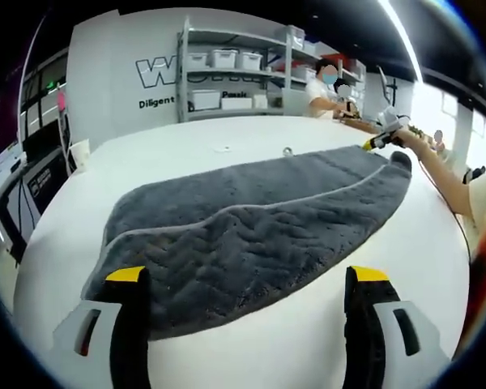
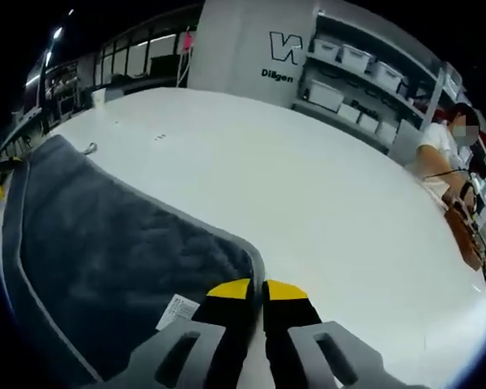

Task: Open the folded towel by lifting each exposed corner and separating the folded layers until the towel lies flat within the target outline without major curled edges

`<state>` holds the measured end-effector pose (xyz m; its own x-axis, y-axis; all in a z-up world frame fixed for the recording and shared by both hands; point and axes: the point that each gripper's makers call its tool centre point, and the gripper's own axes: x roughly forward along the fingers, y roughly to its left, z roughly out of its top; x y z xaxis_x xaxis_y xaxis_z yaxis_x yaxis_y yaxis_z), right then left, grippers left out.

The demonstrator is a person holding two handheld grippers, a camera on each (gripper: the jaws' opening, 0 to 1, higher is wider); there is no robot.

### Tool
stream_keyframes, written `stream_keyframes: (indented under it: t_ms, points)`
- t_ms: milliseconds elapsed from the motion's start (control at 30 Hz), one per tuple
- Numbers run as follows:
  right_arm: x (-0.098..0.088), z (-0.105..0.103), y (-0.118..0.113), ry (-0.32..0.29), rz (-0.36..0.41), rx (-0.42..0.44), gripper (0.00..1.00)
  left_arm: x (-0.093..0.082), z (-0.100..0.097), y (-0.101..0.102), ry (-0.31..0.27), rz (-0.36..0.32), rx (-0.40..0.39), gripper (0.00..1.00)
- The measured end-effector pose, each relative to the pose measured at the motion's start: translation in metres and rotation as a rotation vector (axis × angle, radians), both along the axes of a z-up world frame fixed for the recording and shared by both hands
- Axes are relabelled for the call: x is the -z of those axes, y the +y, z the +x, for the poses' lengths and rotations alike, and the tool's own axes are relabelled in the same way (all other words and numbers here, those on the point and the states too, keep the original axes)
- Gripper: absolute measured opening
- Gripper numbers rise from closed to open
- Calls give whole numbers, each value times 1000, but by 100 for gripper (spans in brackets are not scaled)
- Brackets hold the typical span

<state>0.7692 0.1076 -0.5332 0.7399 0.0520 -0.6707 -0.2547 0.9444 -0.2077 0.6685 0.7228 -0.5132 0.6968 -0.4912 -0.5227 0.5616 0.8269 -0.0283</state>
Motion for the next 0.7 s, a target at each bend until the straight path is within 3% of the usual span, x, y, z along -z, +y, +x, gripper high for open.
stream_keyframes:
  t_ms: [333,700]
  points:
    - [0,1,-9,3,-59,7,3,1,0,-1,3,0,0,98]
    - [-11,-4,-33,-5,-90,116,41,-1,-1,-2,-2,-12,-6,98]
